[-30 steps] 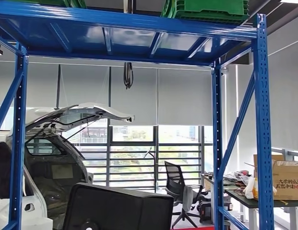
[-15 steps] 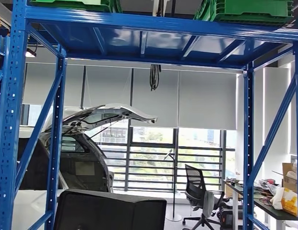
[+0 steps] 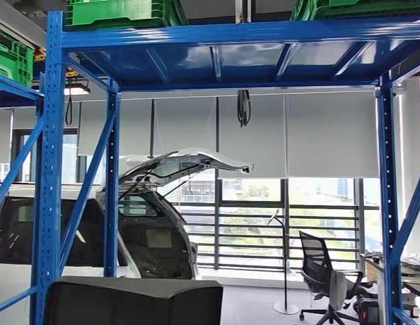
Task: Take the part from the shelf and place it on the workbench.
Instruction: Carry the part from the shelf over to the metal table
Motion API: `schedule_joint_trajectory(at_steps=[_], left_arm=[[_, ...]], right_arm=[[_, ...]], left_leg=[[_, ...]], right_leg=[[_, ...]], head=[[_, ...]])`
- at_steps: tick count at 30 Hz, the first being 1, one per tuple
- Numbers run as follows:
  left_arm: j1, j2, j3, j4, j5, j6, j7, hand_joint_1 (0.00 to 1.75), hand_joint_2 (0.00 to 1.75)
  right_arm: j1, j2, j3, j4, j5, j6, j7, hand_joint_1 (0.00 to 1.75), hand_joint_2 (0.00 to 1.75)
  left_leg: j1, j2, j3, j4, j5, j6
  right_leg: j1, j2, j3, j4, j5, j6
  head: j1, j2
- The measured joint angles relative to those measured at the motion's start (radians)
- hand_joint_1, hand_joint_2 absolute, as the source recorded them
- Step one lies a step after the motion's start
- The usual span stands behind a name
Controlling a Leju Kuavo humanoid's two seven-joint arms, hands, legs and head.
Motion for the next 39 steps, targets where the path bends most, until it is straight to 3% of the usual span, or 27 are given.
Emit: schedule_joint_trajectory(at_steps=[1, 2, 4, 6, 7, 9, 11, 13, 14, 15, 16, 17, 18, 20, 21, 22, 24, 26, 27, 29, 31, 32, 33, 35, 37, 39], left_arm=[[0.001, 0.002, 0.003, 0.000, 0.002, 0.001, 0.000, 0.00, 1.75], [0.002, 0.004, 0.006, 0.000, 0.004, 0.001, -0.001, 0.00, 1.75], [0.001, 0.009, 0.012, 0.000, 0.010, 0.003, -0.004, 0.00, 1.75], [-0.005, 0.012, 0.017, 0.000, 0.018, 0.006, -0.009, 0.00, 1.75], [-0.008, 0.013, 0.021, 0.000, 0.021, 0.007, -0.010, 0.00, 1.75], [-0.006, 0.014, 0.028, 0.000, 0.024, 0.007, -0.011, 0.00, 1.75], [-0.005, 0.015, 0.032, 0.000, 0.025, 0.007, -0.011, 0.00, 1.75], [-0.008, 0.017, 0.035, 0.000, 0.025, 0.007, -0.011, 0.00, 1.75], [-0.010, 0.018, 0.037, 0.000, 0.024, 0.007, -0.010, 0.00, 1.75], [-0.011, 0.018, 0.037, 0.000, 0.024, 0.008, -0.009, 0.00, 1.75], [-0.012, 0.019, 0.038, 0.000, 0.023, 0.008, -0.008, 0.00, 1.75], [-0.012, 0.019, 0.039, 0.000, 0.023, 0.007, -0.007, 0.00, 1.75], [-0.012, 0.020, 0.040, 0.000, 0.022, 0.007, -0.006, 0.00, 1.75], [-0.016, 0.021, 0.041, 0.000, 0.022, 0.006, -0.005, 0.00, 1.75], [-0.018, 0.021, 0.041, 0.000, 0.022, 0.006, -0.001, 0.00, 1.75], [-0.020, 0.021, 0.042, 0.000, 0.022, 0.006, 0.004, 0.00, 1.75], [-0.020, 0.021, 0.043, 0.000, 0.022, 0.006, 0.015, 0.00, 1.75], [-0.018, 0.022, 0.043, 0.000, 0.020, 0.006, 0.021, 0.00, 1.75], [-0.019, 0.023, 0.043, 0.000, 0.018, 0.007, 0.025, 0.00, 1.75], [-0.023, 0.024, 0.043, 0.000, 0.014, 0.009, 0.037, 0.00, 1.75], [-0.023, 0.025, 0.043, 0.000, 0.012, 0.014, 0.048, 0.00, 1.75], [-0.021, 0.027, 0.044, 0.000, 0.012, 0.016, 0.052, 0.00, 1.75], [-0.019, 0.031, 0.044, 0.000, 0.012, 0.019, 0.055, 0.00, 1.75], [-0.018, 0.041, 0.045, 0.000, 0.012, 0.024, 0.060, 0.00, 1.75], [-0.021, 0.052, 0.047, -0.001, 0.012, 0.029, 0.066, 0.00, 1.75], [-0.020, 0.057, 0.052, -0.001, 0.012, 0.031, 0.068, 0.00, 1.75]], right_arm=[[0.000, 0.000, 0.006, 0.000, 0.004, 0.001, 0.001, 1.75, 1.75], [-0.001, 0.000, 0.010, -0.001, 0.007, 0.001, 0.003, 1.75, 1.75], [-0.004, 0.001, 0.018, -0.008, 0.011, 0.000, 0.006, 1.75, 1.75], [-0.006, 0.001, 0.025, -0.020, 0.013, -0.003, 0.009, 1.75, 1.75], [-0.007, 0.001, 0.028, -0.025, 0.013, -0.004, 0.010, 1.75, 1.75], [-0.007, 0.001, 0.033, -0.032, 0.014, -0.005, 0.011, 1.75, 1.75], [-0.008, 0.001, 0.038, -0.037, 0.014, -0.007, 0.011, 1.75, 1.75], [-0.009, -0.001, 0.042, -0.040, 0.014, -0.010, 0.012, 1.75, 1.75], [-0.009, -0.003, 0.044, -0.040, 0.014, -0.012, 0.012, 1.75, 1.75], [-0.009, -0.004, 0.046, -0.040, 0.014, -0.015, 0.012, 1.75, 1.75], [-0.009, -0.006, 0.047, -0.040, 0.014, -0.018, 0.012, 1.75, 1.75], [-0.010, -0.007, 0.049, -0.040, 0.014, -0.020, 0.012, 1.75, 1.75], [-0.011, -0.007, 0.049, -0.040, 0.014, -0.022, 0.012, 1.75, 1.75], [-0.019, -0.007, 0.049, -0.040, 0.014, -0.025, 0.009, 1.75, 1.75], [-0.023, -0.007, 0.049, -0.040, 0.015, -0.026, 0.007, 1.75, 1.75], [-0.026, -0.007, 0.049, -0.040, 0.016, -0.027, 0.004, 1.75, 1.75], [-0.029, -0.005, 0.049, -0.039, 0.018, -0.028, -0.001, 1.75, 1.75], [-0.033, 0.000, 0.050, -0.039, 0.019, -0.029, -0.004, 1.75, 1.75], [-0.035, 0.003, 0.050, -0.039, 0.020, -0.030, -0.006, 1.75, 1.75], [-0.033, 0.005, 0.051, -0.037, 0.026, -0.034, -0.013, 1.75, 1.75], [-0.028, 0.005, 0.051, -0.035, 0.037, -0.038, -0.019, 1.75, 1.75], [-0.026, 0.005, 0.052, -0.034, 0.043, -0.039, -0.022, 1.75, 1.75], [-0.026, 0.005, 0.052, -0.033, 0.048, -0.042, -0.025, 1.75, 1.75], [-0.026, 0.007, 0.051, -0.034, 0.056, -0.044, -0.030, 1.75, 1.75], [-0.025, 0.010, 0.048, -0.035, 0.067, -0.045, -0.034, 1.75, 1.75], [-0.023, 0.014, 0.047, -0.037, 0.077, -0.045, -0.037, 1.75, 1.75]], left_leg=[[0.001, 0.003, -0.003, 0.016, 0.003, -0.004], [0.002, 0.007, 0.011, -0.006, 0.023, -0.008], [0.002, 0.036, 0.077, -0.123, 0.078, -0.013], [-0.003, 0.064, 0.120, -0.209, 0.104, -0.003], [-0.007, 0.067, 0.124, -0.221, 0.103, 0.005], [-0.010, 0.053, 0.120, -0.221, 0.106, 0.022], [-0.008, 0.039, 0.117, -0.223, 0.112, 0.034], [-0.006, 0.024, 0.114, -0.224, 0.117, 0.042], [-0.006, 0.016, 0.112, -0.224, 0.119, 0.044], [-0.007, 0.007, 0.110, -0.224, 0.120, 0.046], [-0.008, -0.003, 0.109, -0.223, 0.122, 0.047], [-0.009, -0.013, 0.109, -0.223, 0.123, 0.048], [-0.010, -0.024, 0.108, -0.223, 0.124, 0.048], [-0.011, -0.045, 0.107, -0.223, 0.128, 0.045], [-0.009, -0.055, 0.104, -0.223, 0.130, 0.041], [-0.007, -0.064, 0.100, -0.223, 0.134, 0.037], [-0.003, -0.081, 0.095, -0.227, 0.141, 0.024], [-0.005, -0.063, 0.083, -0.215, 0.127, 0.015], [-0.006, -0.045, 0.068, -0.183, 0.103, 0.012], [-0.006, -0.010, 0.019, -0.071, 0.041, 0.006], [-0.003, 0.000, -0.014, 0.019, 0.012, -0.003], [-0.001, 0.005, -0.008, 0.017, 0.023, -0.006], [0.002, 0.012, 0.017, -0.023, 0.049, -0.010], [0.001, 0.046, 0.086, -0.150, 0.104, -0.015], [-0.004, 0.071, 0.117, -0.218, 0.120, -0.005], [-0.008, 0.062, 0.113, -0.220, 0.117, 0.014]], right_leg=[[0.000, -0.012, -0.002, 0.002, -0.001, 0.001], [0.000, -0.022, -0.003, 0.005, -0.002, 0.002], [0.000, -0.039, -0.005, 0.014, -0.008, 0.009], [0.004, -0.054, -0.010, 0.029, -0.016, 0.020], [0.007, -0.061, -0.012, 0.034, -0.019, 0.023], [0.006, -0.073, -0.013, 0.037, -0.021, 0.029], [0.001, -0.049, -0.022, 0.066, -0.048, 0.039], [-0.005, -0.009, -0.061, 0.168, -0.113, 0.048], [-0.007, 0.001, -0.089, 0.236, -0.146, 0.050], [-0.007, 0.004, -0.113, 0.292, -0.166, 0.050], [-0.007, 0.006, -0.123, 0.318, -0.168, 0.049], [-0.007, 0.008, -0.115, 0.305, -0.151, 0.046], [-0.006, 0.014, -0.092, 0.257, -0.119, 0.041], [-0.005, 0.050, -0.028, 0.122, -0.052, 0.026], [-0.004, 0.066, -0.008, 0.076, -0.033, 0.021], [-0.003, 0.077, 0.003, 0.052, -0.026, 0.018], [-0.001, 0.067, 0.008, 0.040, -0.024, 0.016], [-0.006, 0.045, 0.013, 0.017, -0.018, 0.009], [-0.008, 0.033, 0.015, 0.007, -0.014, 0.006], [-0.009, 0.010, 0.013, 0.002, -0.011, 0.003], [-0.008, -0.013, 0.012, 0.003, -0.011, 0.003], [-0.009, -0.024, 0.011, 0.004, -0.012, 0.004], [-0.009, -0.034, 0.011, 0.007, -0.014, 0.007], [-0.008, -0.051, 0.009, 0.017, -0.021, 0.017], [-0.002, -0.066, 0.004, 0.030, -0.028, 0.028], [0.000, -0.082, 0.002, 0.035, -0.031, 0.035]], head=[[0.000, 0.000], [0.000, 0.000], [0.000, 0.000], [0.000, 0.000], [0.000, 0.000], [-0.001, 0.000], [-0.001, 0.000], [-0.001, 0.000], [-0.001, 0.000], [-0.001, 0.000], [-0.001, 0.000], [-0.001, 0.000], [-0.001, 0.000], [-0.001, 0.000], [-0.001, 0.000], [-0.001, 0.000], [-0.001, 0.000], [0.000, 0.000], [0.000, 0.000], [0.000, 0.000], [0.000, 0.000], [0.000, 0.000], [0.000, 0.000], [0.000, 0.000], [0.000, 0.000], [0.000, 0.000]])
